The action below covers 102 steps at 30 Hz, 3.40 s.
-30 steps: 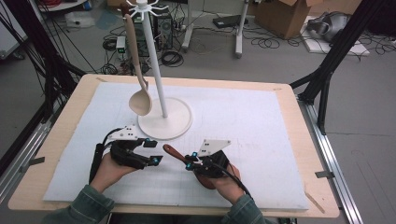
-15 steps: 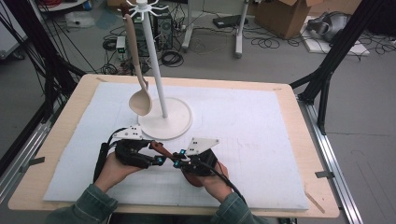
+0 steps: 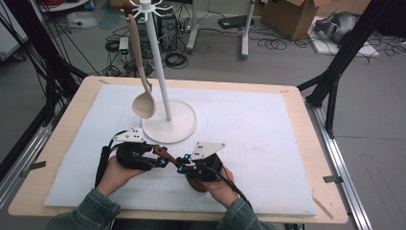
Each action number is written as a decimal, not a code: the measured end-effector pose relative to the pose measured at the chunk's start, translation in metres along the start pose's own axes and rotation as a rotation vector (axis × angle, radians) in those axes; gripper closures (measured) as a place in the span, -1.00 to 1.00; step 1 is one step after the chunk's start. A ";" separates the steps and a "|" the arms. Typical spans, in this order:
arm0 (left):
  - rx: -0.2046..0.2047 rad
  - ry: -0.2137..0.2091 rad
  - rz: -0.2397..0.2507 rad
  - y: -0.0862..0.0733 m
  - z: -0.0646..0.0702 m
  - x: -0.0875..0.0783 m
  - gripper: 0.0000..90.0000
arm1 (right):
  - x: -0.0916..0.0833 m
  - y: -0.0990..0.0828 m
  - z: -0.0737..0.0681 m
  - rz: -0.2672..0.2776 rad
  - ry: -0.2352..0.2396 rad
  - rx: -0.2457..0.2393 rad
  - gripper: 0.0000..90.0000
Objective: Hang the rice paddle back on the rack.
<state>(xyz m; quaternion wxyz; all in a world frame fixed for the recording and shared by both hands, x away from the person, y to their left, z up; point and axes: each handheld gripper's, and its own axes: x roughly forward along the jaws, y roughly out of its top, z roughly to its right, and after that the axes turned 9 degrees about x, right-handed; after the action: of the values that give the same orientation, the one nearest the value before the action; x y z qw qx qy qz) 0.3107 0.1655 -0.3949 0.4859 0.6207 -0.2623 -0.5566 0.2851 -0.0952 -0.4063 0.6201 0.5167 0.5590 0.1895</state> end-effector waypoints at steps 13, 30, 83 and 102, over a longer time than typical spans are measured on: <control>0.029 -0.035 0.008 0.007 0.004 -0.002 0.30 | 0.000 -0.002 0.012 -0.046 0.100 0.037 0.62; 0.031 -0.029 0.021 0.020 0.006 -0.005 0.29 | 0.003 0.006 -0.002 0.036 0.008 0.025 0.68; 0.108 -0.134 0.036 0.046 0.012 -0.020 0.68 | 0.000 0.020 0.001 0.016 0.165 -0.009 0.54; 0.116 -0.087 0.043 0.048 0.010 -0.028 0.44 | 0.003 0.024 0.004 0.039 0.183 0.011 0.73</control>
<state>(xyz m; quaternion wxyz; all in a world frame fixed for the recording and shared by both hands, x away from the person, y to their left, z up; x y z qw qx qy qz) 0.3048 0.1677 -0.3393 0.4491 0.6171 -0.3285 -0.5564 0.2976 -0.0849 -0.3879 0.5599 0.5112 0.6042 0.2450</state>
